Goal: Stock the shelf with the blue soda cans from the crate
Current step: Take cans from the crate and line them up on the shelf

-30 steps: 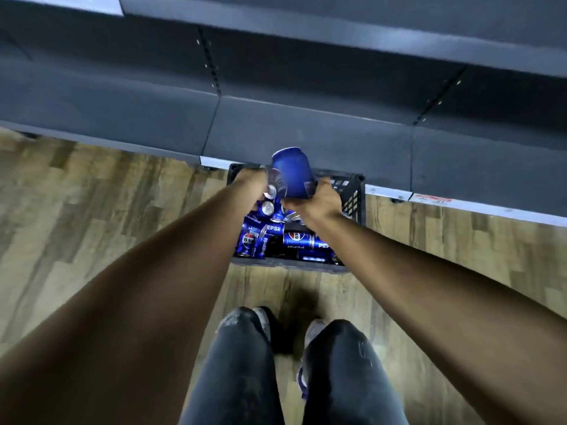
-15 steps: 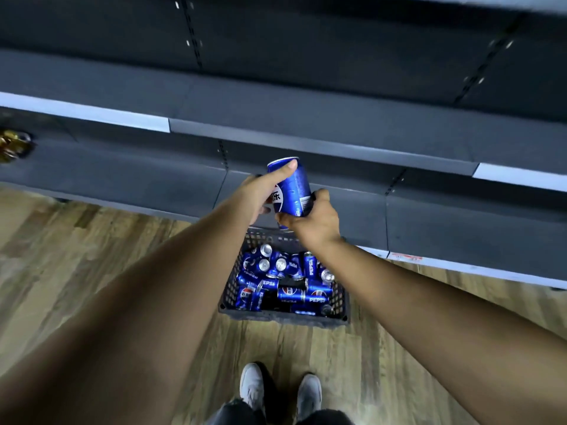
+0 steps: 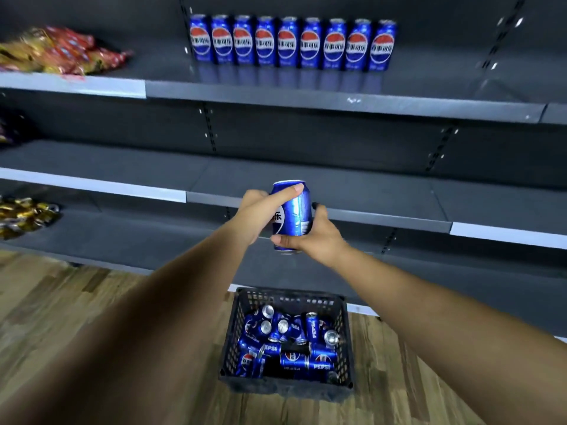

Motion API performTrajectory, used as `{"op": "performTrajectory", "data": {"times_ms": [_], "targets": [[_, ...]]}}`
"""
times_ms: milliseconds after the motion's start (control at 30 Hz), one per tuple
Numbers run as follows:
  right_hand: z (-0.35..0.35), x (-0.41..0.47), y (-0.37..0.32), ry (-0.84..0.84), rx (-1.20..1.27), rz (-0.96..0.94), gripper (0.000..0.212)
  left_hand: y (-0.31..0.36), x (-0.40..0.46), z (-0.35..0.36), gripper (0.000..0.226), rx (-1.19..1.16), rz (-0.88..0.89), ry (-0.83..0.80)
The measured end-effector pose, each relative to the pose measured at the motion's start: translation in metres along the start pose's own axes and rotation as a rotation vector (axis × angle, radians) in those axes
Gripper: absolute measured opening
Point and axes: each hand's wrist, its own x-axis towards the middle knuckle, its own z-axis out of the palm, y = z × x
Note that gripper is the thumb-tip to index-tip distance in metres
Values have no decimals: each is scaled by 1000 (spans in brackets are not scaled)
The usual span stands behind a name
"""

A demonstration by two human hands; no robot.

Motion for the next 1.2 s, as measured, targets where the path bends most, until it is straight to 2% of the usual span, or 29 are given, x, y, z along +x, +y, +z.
{"op": "performTrajectory", "data": {"times_ms": [200, 300, 433, 533, 633, 733, 800, 933, 1033, 1200], "targets": [[-33, -9, -36, -138, 121, -45, 67, 42, -16, -4, 47, 35, 97, -23], [-52, -12, -55, -185, 166, -52, 76, 65, -19, -10, 59, -11, 158, -26], [-62, -15, -71, -268, 253, -22, 75, 87, -20, -16, 41, -148, 188, 15], [-59, -17, -81, -303, 382, -21, 74, 92, -24, -18, 55, -224, 212, -26], [-54, -20, -88, -235, 418, -63, 59, 93, -24, -16, 70, -275, 245, -54], [-51, -23, -92, -127, 401, -121, 51, 96, -23, -15, 62, -303, 284, -33], [-47, -24, -93, -67, 408, -147, 55, 100, -25, -13, 54, -314, 308, -17], [-38, -29, -93, 123, 334, -217, 61, 108, -33, -4, 63, -350, 324, -39], [-35, -37, -93, 232, 202, -261, 67, 109, -40, 2, 44, -397, 318, 21], [-34, -48, -96, 190, 36, -293, 79, 103, -46, 2, 36, -482, 288, 144]]}}
